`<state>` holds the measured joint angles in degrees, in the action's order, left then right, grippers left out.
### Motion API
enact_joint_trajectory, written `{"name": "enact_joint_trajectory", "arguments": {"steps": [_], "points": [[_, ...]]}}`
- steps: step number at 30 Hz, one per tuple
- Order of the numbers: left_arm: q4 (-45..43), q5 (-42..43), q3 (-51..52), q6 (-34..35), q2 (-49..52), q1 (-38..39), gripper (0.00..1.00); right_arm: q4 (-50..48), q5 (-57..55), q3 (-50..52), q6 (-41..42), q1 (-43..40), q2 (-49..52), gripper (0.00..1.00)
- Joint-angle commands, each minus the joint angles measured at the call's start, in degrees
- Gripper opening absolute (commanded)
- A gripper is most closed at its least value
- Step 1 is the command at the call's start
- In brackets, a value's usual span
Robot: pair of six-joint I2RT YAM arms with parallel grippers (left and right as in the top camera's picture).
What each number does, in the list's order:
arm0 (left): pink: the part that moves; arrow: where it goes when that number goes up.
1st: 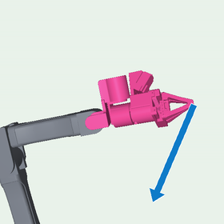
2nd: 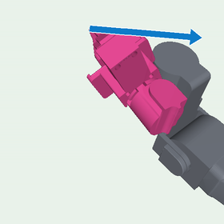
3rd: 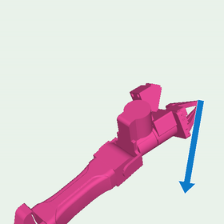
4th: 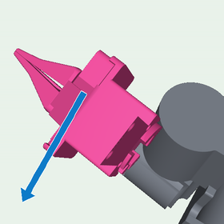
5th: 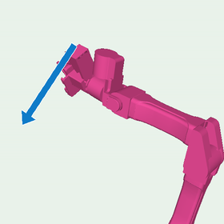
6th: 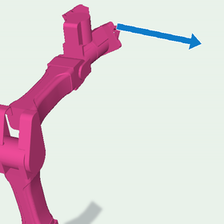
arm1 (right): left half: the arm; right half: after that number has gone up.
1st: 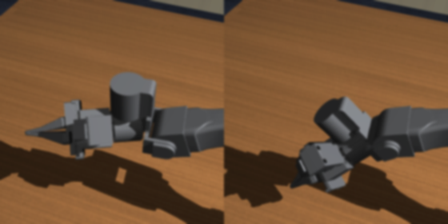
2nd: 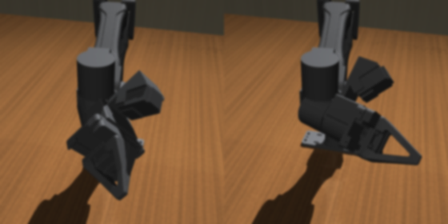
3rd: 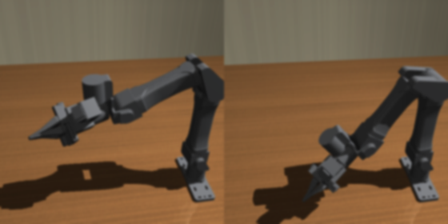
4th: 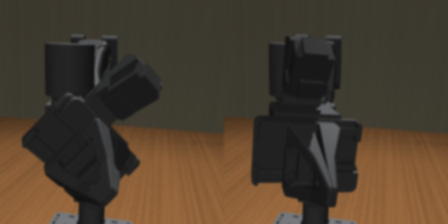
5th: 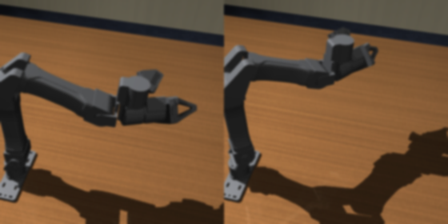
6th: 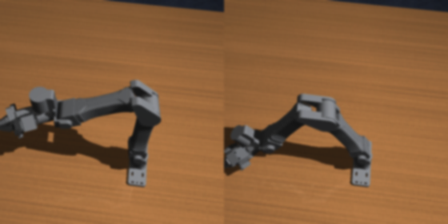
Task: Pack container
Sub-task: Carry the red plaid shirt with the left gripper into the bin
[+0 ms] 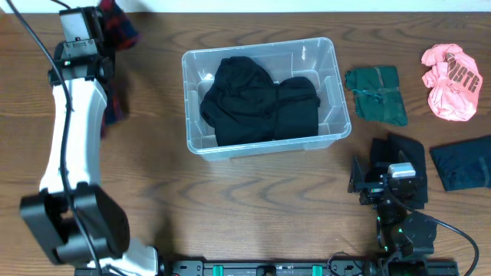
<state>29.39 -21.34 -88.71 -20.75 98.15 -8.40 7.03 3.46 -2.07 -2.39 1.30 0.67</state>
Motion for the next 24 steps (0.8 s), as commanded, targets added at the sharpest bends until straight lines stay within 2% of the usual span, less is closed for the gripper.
{"name": "enact_joint_trajectory", "arguments": {"steps": [1, 8, 16, 19, 24], "points": [[-0.55, -0.79, -1.03, 0.22, -4.81, 2.32, 0.06, 0.04, 0.44, 0.26, -0.9, -0.33, -0.33, 0.99], [-0.57, -1.2, -1.05, -8.17, -12.09, 14.56, 0.06, 0.04, 0.44, 0.26, -0.9, -0.33, -0.33, 0.99], [-1.62, -13.94, -1.07, -16.92, -14.69, 29.83, 0.06, 0.04, 0.44, 0.26, -0.9, -0.33, -0.33, 0.99], [-1.53, -16.94, -1.07, -17.2, -14.67, 34.82, 0.06, 0.04, 0.44, 0.26, -0.9, -0.33, -0.33, 0.99], [-1.38, -17.07, -1.07, -18.47, -14.67, 42.14, 0.06, 0.04, 0.44, 0.26, -0.9, -0.33, -0.33, 0.99]]}}
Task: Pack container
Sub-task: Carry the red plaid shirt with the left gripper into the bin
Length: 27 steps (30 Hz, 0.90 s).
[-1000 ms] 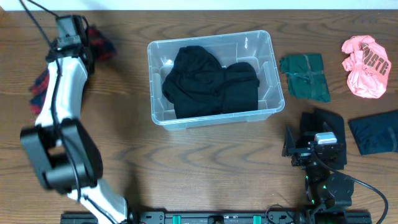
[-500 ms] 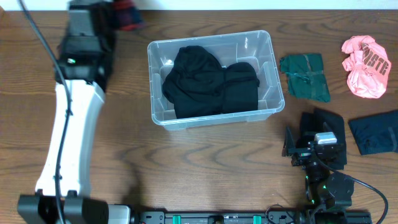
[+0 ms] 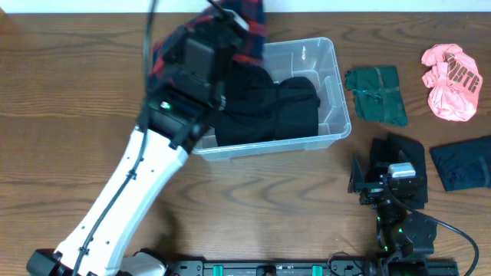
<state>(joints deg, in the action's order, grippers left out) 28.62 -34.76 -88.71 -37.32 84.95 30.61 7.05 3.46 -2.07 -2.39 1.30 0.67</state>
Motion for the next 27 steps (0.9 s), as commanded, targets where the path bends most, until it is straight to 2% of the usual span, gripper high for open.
{"name": "enact_joint_trajectory", "arguments": {"steps": [1, 8, 13, 18, 25, 26, 27], "points": [[-0.59, -3.67, -1.07, -1.9, -1.46, 4.57, 0.06, 0.02, 0.44, 0.26, -0.9, -0.33, -0.33, 0.99], [3.61, -3.58, -1.05, -1.75, -0.9, 10.95, 0.06, 0.02, 0.44, 0.26, -0.9, -0.33, -0.33, 0.99], [5.4, -3.41, -1.05, -1.68, 1.07, 11.37, 0.06, 0.02, 0.44, 0.26, -0.9, -0.33, -0.33, 0.99], [3.43, -2.86, -1.05, -2.16, 3.32, 11.37, 0.06, 0.02, 0.44, 0.26, -0.9, -0.33, -0.33, 0.99], [3.26, 4.85, -1.05, -2.6, 6.71, 11.37, 0.06, 0.02, 0.44, 0.26, -0.9, -0.33, -0.33, 0.99], [3.34, 4.81, -1.05, -1.88, 7.26, 11.37, 0.11, 0.02, 0.44, 0.26, -0.9, -0.33, -0.35, 0.99], [3.52, 4.92, -1.05, -0.79, 7.8, 11.37, 0.29, 0.02, 0.44, 0.26, -0.9, -0.33, -0.33, 0.99]]}}
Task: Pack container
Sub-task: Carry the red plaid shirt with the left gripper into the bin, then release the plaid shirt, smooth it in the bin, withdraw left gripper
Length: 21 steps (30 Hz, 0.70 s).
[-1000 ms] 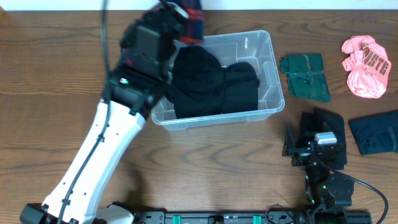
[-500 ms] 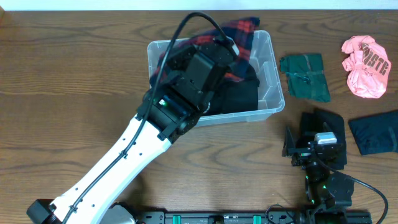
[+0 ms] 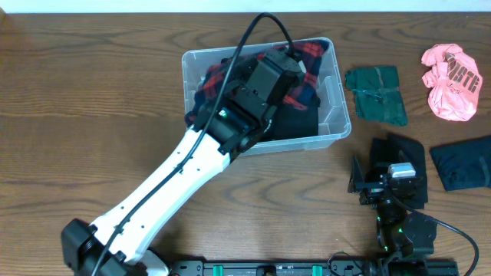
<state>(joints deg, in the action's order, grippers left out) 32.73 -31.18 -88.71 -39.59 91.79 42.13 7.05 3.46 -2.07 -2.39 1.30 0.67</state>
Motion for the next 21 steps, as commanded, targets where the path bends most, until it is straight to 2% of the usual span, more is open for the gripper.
{"name": "enact_joint_trajectory", "arguments": {"steps": [1, 2, 4, 9, 14, 18, 21], "points": [[-0.26, 1.86, -1.05, 2.62, 1.46, -0.15, 0.43, 0.04, 0.44, 0.26, -0.9, -0.33, -0.33, 0.99], [-0.09, 2.62, -1.05, 3.48, 1.73, -0.11, 0.64, 0.02, 0.44, 0.26, -0.9, -0.33, -0.33, 0.99], [-0.22, 4.63, -1.05, 5.09, 2.12, 0.22, 0.76, 0.02, 0.44, 0.26, -0.9, -0.33, -0.33, 0.99], [-0.96, 10.45, -1.05, 11.78, 2.1, 1.79, 0.84, 0.02, 0.44, 0.26, -0.9, -0.33, -0.33, 0.99], [-0.42, 12.24, -1.05, 22.25, 2.1, 1.77, 0.84, 0.02, 0.44, 0.26, -0.9, -0.33, -0.33, 0.99], [1.92, 17.62, -1.05, 26.14, 2.29, 0.83, 0.84, 0.02, 0.44, 0.26, -0.9, -0.33, -0.33, 0.99], [4.85, 17.68, -1.05, 29.4, 2.64, -0.44, 0.84, 0.02, 0.44, 0.26, -0.9, -0.33, -0.33, 0.99]]}}
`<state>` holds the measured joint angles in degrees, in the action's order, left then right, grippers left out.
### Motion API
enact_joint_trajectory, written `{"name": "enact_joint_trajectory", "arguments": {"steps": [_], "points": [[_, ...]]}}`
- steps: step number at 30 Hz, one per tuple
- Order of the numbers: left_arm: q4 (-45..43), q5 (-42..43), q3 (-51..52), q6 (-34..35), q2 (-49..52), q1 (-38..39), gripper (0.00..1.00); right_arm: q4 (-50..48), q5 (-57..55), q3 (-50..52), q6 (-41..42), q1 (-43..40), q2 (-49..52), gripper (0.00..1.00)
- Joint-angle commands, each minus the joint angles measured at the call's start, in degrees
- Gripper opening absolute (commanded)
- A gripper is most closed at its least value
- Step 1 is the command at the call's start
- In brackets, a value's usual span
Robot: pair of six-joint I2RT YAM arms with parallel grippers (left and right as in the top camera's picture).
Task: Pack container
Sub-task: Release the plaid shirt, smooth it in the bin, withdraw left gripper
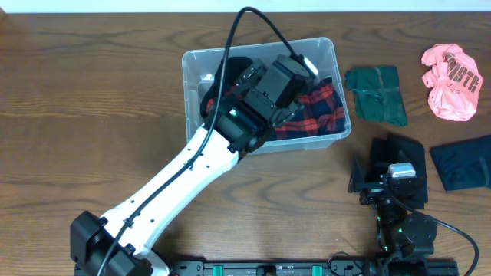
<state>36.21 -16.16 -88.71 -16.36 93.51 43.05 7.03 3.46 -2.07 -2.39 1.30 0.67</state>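
A clear plastic container point(192, 57) stands at the table's middle. A black garment point(221, 77) lies in its left part. A red-and-black plaid garment point(322, 111) lies low in its right part, reaching the near wall. My left gripper point(290, 96) hangs over the container's middle, right at the plaid's edge. The wrist housing hides its fingers, so I cannot tell open from shut. My right gripper point(387, 180) rests at the near right, its jaws unclear from above.
To the right of the container lie a folded dark green garment point(376, 93), a crumpled pink shirt point(451, 80), a black garment point(403, 149) under the right arm, and a dark navy one point(464, 165) at the right edge.
The plaid garment was spread high across the container's top under the left gripper. Now it lies lower, in the right part. The left gripper has hardly shifted. The right arm stayed put.
The left gripper first held the plaid garment at the table's far left corner. Then it was at the container's far left rim with the garment hanging from it. Then the plaid was over the black garment inside, and now it lies in the right part.
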Motion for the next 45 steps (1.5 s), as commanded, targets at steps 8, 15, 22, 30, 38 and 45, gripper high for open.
{"name": "enact_joint_trajectory", "arguments": {"steps": [8, 15, 22, 30, 38, 45], "points": [[8.68, 5.25, -1.03, 11.3, 6.1, -9.62, 0.84, 0.04, 0.44, 0.26, -0.9, -0.33, -0.33, 0.99], [8.33, 8.26, -1.03, 11.3, 15.65, -14.21, 0.84, 0.04, 0.44, 0.26, -0.9, -0.33, -0.33, 0.99], [8.33, 8.24, -1.03, 11.37, 20.65, -16.85, 0.94, 0.04, 0.44, 0.26, -0.9, -0.33, -0.33, 0.99], [9.2, 8.26, -4.55, 13.07, 15.34, -18.99, 0.96, 0.04, 0.44, 0.26, -0.9, -0.33, -0.33, 0.99], [13.73, 8.24, -5.31, 14.32, 1.75, -21.33, 0.98, 0.04, 0.44, 0.26, -0.9, -0.33, -0.33, 0.99], [19.34, 8.26, -5.29, 18.97, -4.26, -30.03, 0.98, 0.04, 0.44, 0.26, -0.9, -0.33, -0.33, 0.99]]}}
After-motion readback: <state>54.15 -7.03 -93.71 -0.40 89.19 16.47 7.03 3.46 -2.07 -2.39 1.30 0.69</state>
